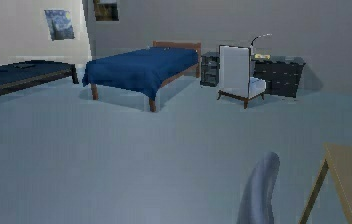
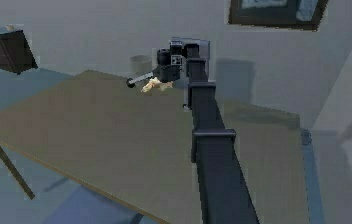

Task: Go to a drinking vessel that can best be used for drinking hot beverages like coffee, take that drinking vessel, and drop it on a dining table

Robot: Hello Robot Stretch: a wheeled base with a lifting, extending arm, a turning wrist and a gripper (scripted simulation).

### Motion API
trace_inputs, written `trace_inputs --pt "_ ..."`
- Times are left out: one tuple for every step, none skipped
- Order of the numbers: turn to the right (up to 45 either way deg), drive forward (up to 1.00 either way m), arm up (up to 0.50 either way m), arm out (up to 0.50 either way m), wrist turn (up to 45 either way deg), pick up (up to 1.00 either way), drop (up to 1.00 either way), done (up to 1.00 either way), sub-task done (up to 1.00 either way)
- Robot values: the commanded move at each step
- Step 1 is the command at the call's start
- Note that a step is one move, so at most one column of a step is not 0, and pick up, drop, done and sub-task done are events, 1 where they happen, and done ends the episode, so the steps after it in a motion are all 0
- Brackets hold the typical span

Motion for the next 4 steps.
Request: trace_inputs --pt "0.0 0.0 0.0 0.0 0.0 0.0 1.0 0.0 0.0" --pt "0.0 0.0 0.04 0.0 0.0 0.0 0.0 0.0 0.0" --pt "0.0 0.0 0.0 -0.08 0.0 0.0 0.0 0.0 0.0" --pt "0.0 0.0 0.0 0.0 -45.0 0.0 0.0 0.0 0.0"
